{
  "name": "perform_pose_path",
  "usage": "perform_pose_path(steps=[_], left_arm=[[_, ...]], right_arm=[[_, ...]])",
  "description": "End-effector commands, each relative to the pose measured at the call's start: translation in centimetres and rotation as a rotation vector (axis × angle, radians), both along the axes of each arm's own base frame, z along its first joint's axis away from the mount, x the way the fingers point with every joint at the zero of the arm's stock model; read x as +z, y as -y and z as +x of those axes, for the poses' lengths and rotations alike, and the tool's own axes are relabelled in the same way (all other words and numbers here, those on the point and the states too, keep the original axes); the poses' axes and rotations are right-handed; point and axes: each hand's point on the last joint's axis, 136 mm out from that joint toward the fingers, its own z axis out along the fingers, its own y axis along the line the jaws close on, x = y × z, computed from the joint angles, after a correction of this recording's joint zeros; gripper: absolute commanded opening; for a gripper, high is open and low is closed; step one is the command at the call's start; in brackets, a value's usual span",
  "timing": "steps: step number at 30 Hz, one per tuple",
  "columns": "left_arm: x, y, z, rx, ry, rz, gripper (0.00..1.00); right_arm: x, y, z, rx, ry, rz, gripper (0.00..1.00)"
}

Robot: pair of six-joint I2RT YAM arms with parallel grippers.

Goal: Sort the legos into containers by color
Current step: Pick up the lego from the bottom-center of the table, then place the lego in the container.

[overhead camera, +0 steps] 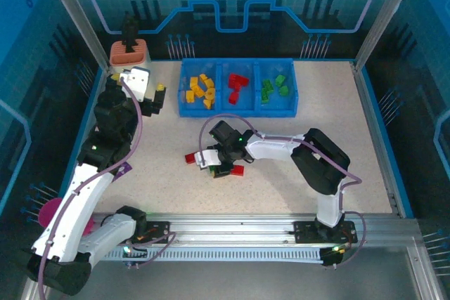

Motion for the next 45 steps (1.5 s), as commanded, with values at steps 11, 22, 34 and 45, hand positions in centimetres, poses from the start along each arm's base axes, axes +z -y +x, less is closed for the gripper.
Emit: perform_pose_path(steps=[11,22,34,45], left_arm=[[0.7,-0.2,-0.3,-0.004,0.037,-0.016,0.97],[0.7,-0.5,-0.3,0.004,0.038,-0.015,0.97],[0.4,-0.3,0.1,-0.006,0.024,-0.027,0.97],[0.3,-0.5,0.3,0.003,0.021,-0.018,0.98]], right_arm=[[-2.2,1.5,-0.5,0.009,-0.042,-0.078,0.52],[1.7,2.3,0.4,-0.047,-0.022,-0.015,0.18],[15.6,13.1,13.8,-0.565,0.129,0.21,0.16],[17.1,24.3,24.3,-1.01,0.223,0.191,0.15]])
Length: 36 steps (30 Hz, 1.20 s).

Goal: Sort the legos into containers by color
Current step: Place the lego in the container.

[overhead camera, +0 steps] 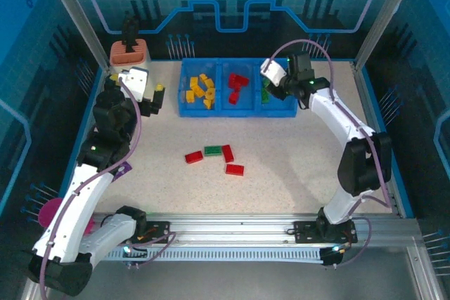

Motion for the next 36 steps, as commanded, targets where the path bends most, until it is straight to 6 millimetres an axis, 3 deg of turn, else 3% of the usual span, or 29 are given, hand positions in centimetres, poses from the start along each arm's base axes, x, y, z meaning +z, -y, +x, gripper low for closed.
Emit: perform_pose_path(steps=[1,10,18,25,33,36], left_arm=[[0.5,-0.1,0.3,-0.001,0.024,-0.014,0.98],[0.8,-0.3,0.4,0.002,0.027,-0.016,0.98],[1.1,-0.4,0.2,0.001,0.031,-0.019,0.98],[1.0,-0.4,0.5,0.004,0.022,-0.015,0.98],[1.0,-0.4,0.5,0.004,0.02,-0.016,0.98],[1.3,-0.6,0.4,0.008,0.028,-0.014,0.98]], right_arm=[[-1.1,1.5,2.1,-0.103,-0.034,0.004,0.16],[-5.6,1.7,6.8,-0.171,-0.105,0.006,0.17],[-9.1,3.2,9.5,-0.236,-0.161,-0.02,0.2],[-8.2,3.1,10.1,-0.229,-0.146,-0.011,0.33],[-5.6,2.2,8.4,-0.167,-0.123,-0.02,0.54],[-4.1,1.9,7.6,-0.143,-0.107,-0.036,0.55]])
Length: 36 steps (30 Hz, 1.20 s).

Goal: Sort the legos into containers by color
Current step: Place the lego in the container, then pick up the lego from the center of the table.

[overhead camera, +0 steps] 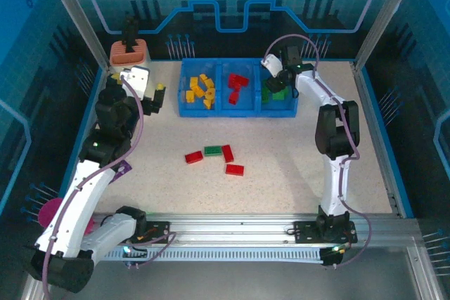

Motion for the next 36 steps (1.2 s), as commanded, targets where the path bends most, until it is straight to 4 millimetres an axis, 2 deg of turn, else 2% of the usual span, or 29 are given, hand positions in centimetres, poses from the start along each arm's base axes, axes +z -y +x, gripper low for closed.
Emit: perform_pose_path(steps=[1,4,6,8,11,14,19,25,31,36], left_arm=[[2.0,-0.5,-0.4,0.008,0.049,-0.016,0.98],[2.2,-0.5,-0.6,0.009,0.056,-0.02,0.98],[2.3,-0.5,-0.7,0.006,0.06,-0.022,0.98],[2.3,-0.5,-1.0,0.003,0.064,-0.025,0.98],[2.2,-0.5,-1.1,-0.002,0.067,-0.026,0.98],[2.1,-0.3,-0.9,-0.009,0.064,-0.03,0.98],[1.8,-0.2,-0.7,-0.015,0.055,-0.031,0.98],[1.3,0.0,-0.5,-0.021,0.043,-0.032,0.98],[1.3,-0.2,-0.5,-0.016,0.043,-0.022,0.99],[1.4,-0.6,-0.6,0.006,0.049,-0.009,0.99]], right_arm=[[5.0,-0.9,-1.6,0.058,0.059,0.001,0.55],[7.5,-1.9,-3.2,0.117,0.088,-0.009,0.54],[9.1,-3.4,-5.2,0.204,0.111,-0.008,0.52],[9.8,-5.7,-8.2,0.34,0.115,-0.019,0.52],[9.3,-9.2,-12.5,0.532,0.138,-0.039,0.57],[8.6,-12.3,-15.9,0.678,0.166,-0.046,0.65],[6.8,-17.3,-19.5,0.81,0.122,0.0,0.72],[2.7,-21.9,-22.1,0.917,0.024,0.042,0.75],[-2.3,-23.9,-22.5,0.96,-0.043,0.034,0.75],[-5.0,-25.1,-23.6,1.018,-0.107,0.05,0.77]])
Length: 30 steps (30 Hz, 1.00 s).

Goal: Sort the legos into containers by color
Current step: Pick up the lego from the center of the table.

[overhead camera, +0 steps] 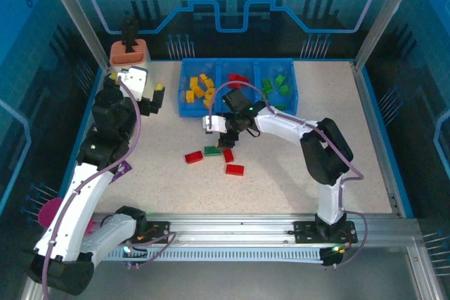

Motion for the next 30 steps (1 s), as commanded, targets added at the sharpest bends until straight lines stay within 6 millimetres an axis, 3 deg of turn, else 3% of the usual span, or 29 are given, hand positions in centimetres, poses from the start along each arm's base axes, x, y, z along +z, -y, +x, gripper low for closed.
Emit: perform_pose_path(steps=[1,11,22,25,30], left_arm=[[0.6,-0.8,-0.1,0.028,0.03,0.001,0.99],[0.6,-1.0,-0.1,0.031,0.039,-0.009,0.99],[0.6,-1.3,0.0,0.04,0.039,-0.015,0.99],[0.5,-1.4,0.0,0.04,0.038,-0.016,0.99],[0.5,-1.4,0.1,0.041,0.038,-0.017,0.99]], right_arm=[[-1.3,-1.6,-1.6,0.078,-0.038,0.021,0.77],[-3.8,-2.2,-4.3,0.114,-0.115,-0.03,0.8],[-6.4,-2.7,-4.7,0.076,-0.168,-0.063,0.78],[-6.8,-2.7,-4.7,0.078,-0.177,-0.074,0.71],[-7.1,-2.3,-5.0,0.087,-0.168,-0.091,0.34]])
